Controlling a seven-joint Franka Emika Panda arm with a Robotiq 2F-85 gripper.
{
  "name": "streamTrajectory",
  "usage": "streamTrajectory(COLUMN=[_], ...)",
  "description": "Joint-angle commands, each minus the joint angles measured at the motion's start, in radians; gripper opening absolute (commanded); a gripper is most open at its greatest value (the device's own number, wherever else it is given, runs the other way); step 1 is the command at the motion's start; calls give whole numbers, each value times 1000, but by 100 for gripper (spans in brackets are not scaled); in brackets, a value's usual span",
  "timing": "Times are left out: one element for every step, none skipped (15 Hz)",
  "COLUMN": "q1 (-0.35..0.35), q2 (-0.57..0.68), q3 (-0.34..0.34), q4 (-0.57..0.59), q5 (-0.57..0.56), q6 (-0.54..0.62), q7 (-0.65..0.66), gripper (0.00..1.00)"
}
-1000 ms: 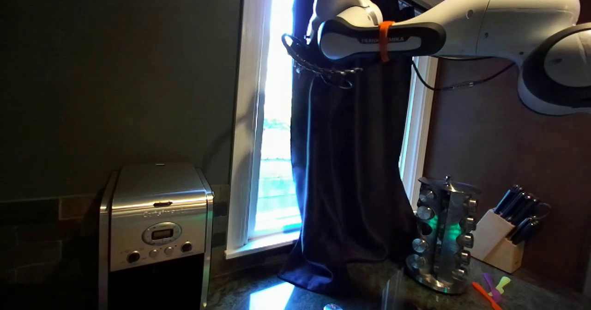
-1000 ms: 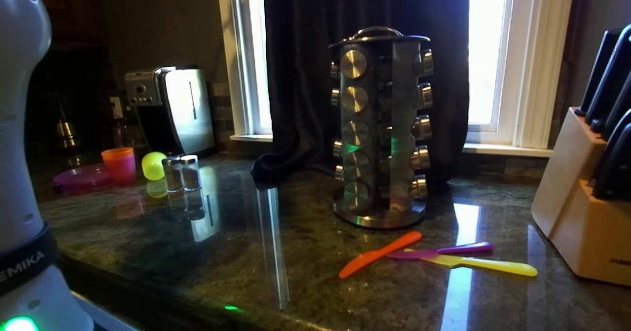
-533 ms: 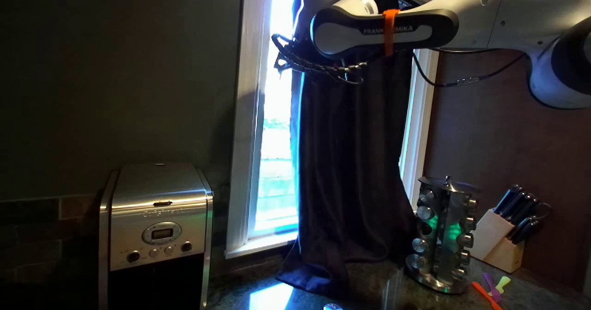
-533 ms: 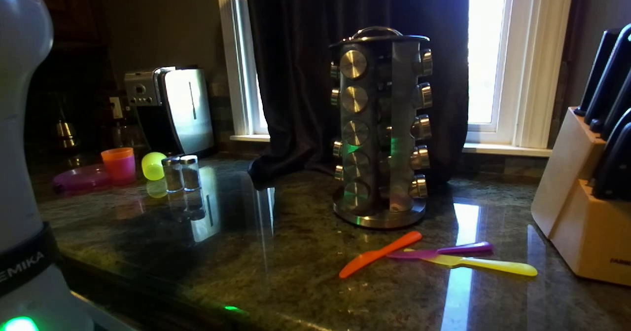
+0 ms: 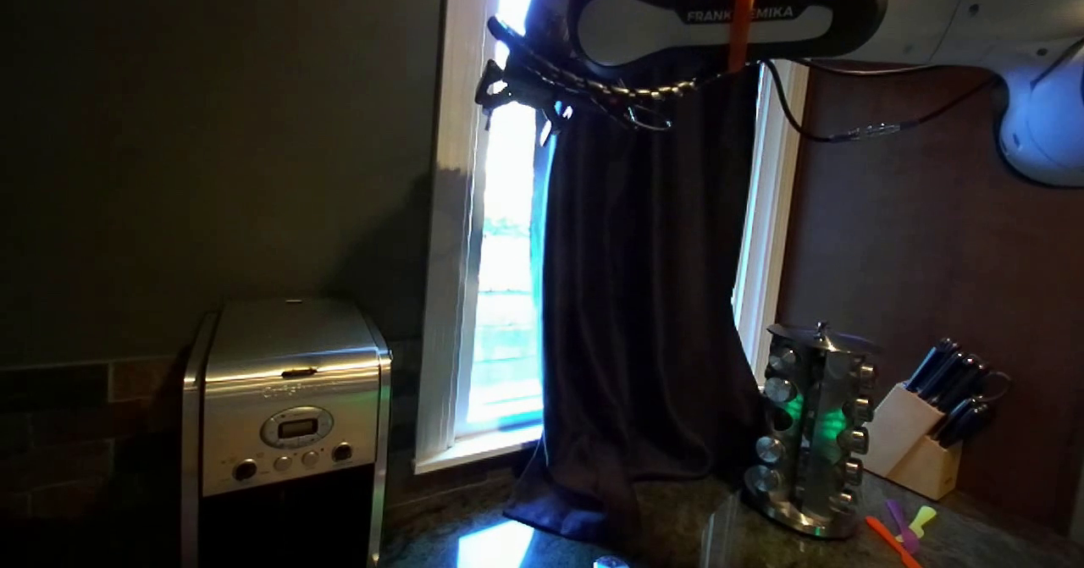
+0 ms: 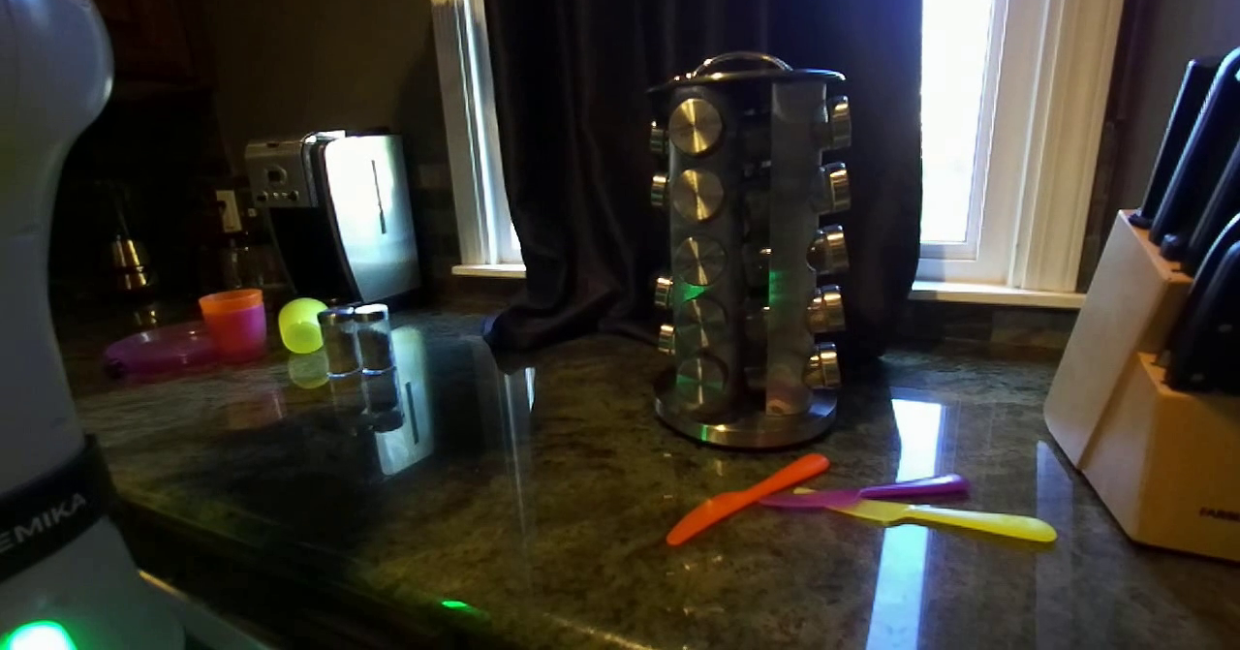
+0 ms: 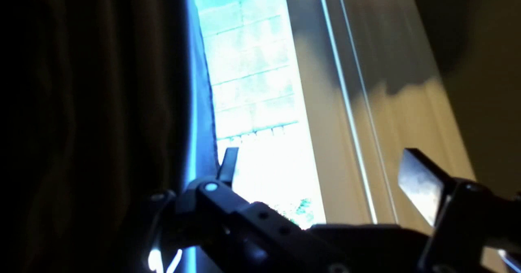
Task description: Move the curtain to the right
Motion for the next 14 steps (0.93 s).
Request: streamTrajectory(q1=[23, 30, 42, 51, 58, 63, 101, 113, 132, 150, 165, 178, 132, 145], q2=[-15, -6, 15, 29, 49, 64, 90, 109, 136, 163, 192, 214, 141, 163], q3=[16, 19, 14, 10, 7, 5, -26, -33, -44, -52, -60, -69, -47, -53], q4=[-8, 7, 33, 52, 83, 102, 145, 169, 206, 241, 275, 301, 200, 225], q5=[-27, -42, -91, -129, -160, -190, -217, -245, -275, -292, -301, -311, -278, -287], q6=[-26, -38, -46, -62, -87, -103, -138, -164, -205, -244, -258, -262, -216, -224], q7=[29, 47, 102, 147, 198, 245, 296, 342, 391, 430, 475, 512, 439, 467], gripper=[100, 100, 100, 100, 100, 100, 100, 100, 100, 100, 100, 100, 100, 100])
